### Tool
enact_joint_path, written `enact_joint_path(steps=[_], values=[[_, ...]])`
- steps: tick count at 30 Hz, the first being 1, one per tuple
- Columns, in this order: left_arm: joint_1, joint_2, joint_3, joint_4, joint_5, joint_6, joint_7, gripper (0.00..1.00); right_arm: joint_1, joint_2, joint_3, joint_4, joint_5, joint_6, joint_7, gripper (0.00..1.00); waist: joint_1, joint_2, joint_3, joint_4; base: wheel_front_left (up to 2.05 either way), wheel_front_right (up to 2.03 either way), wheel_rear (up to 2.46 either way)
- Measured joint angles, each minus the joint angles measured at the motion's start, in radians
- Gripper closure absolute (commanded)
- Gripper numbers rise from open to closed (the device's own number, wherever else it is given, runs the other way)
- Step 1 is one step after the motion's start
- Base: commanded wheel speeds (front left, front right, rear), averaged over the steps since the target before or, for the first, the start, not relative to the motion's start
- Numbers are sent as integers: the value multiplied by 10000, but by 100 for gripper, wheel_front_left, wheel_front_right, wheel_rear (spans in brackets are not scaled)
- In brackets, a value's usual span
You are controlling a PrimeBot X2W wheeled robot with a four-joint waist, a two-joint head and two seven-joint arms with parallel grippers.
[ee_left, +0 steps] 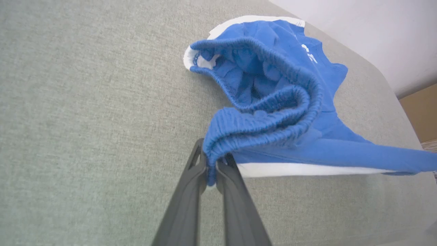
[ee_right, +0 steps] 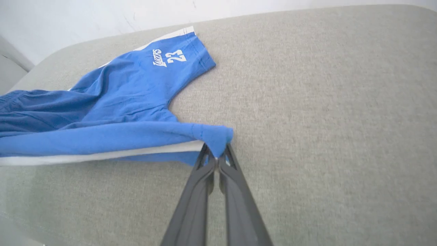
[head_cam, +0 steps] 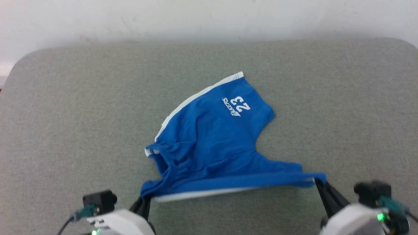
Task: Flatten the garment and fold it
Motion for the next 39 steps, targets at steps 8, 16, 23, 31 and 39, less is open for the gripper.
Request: enact_joint_path(steps=[8, 16, 23, 31, 39], values=[[-1747, -397, 173, 1273, -428, -621, 253, 100, -3613, -554, 709, 2556, 675, -2, 86, 100, 1, 0, 396, 4, 0, 0, 0], [-3404, -667, 299, 2138, -487, -1064, 240, 100, -7176, -918, 1730, 5241, 1434, -4, -8, 100, 1, 0, 905, 235, 0, 0, 0], [-4827, -1045, 366, 2817, -560, -1388, 228, 100, -9666, -1244, 2564, 7196, 1983, -4, 63, 100, 2, 0, 1567, 658, 0, 0, 0], [-5744, -1440, 326, 3651, -560, -1697, 102, 100, -11296, -1331, 3674, 8953, 2472, -4, -253, 100, 2, 0, 2427, 1185, 0, 0, 0], [-5830, -1718, 276, 4224, -560, -1927, -343, 100, -11970, -1463, 4451, 10247, 2890, -4, -1198, 100, 0, 0, 3008, 1653, 0, 0, 0]])
